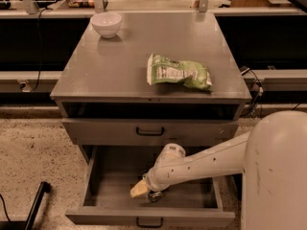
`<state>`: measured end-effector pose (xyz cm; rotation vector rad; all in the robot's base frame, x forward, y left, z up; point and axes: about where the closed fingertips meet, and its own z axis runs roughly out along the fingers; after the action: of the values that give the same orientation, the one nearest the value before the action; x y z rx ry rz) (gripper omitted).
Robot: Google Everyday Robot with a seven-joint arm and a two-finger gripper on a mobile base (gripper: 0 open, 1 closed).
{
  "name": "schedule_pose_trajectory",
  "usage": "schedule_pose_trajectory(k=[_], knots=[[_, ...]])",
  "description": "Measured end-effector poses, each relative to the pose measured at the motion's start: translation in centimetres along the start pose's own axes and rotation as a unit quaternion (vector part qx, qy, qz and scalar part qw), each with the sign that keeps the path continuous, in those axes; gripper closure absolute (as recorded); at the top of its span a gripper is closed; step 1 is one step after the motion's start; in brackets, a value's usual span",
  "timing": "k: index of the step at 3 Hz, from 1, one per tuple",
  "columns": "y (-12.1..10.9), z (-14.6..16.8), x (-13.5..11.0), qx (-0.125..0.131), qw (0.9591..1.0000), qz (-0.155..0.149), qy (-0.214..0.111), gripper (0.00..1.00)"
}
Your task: Pick green can from middle drawer and place on counter
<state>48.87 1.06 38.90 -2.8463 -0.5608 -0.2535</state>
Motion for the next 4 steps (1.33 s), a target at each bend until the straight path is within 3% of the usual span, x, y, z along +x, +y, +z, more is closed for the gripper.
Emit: schedule_pose_trajectory(k=[2,3,4], knots=[[0.8,1.9,0.6,0.001,0.9998,0.015,0.01,0.41],[1.2,2.1,0.5,0.014,0.9992,0.03,0.022,0.64],[1.6,1.6,0.4,0.045,0.9968,0.049,0.044,0.87]])
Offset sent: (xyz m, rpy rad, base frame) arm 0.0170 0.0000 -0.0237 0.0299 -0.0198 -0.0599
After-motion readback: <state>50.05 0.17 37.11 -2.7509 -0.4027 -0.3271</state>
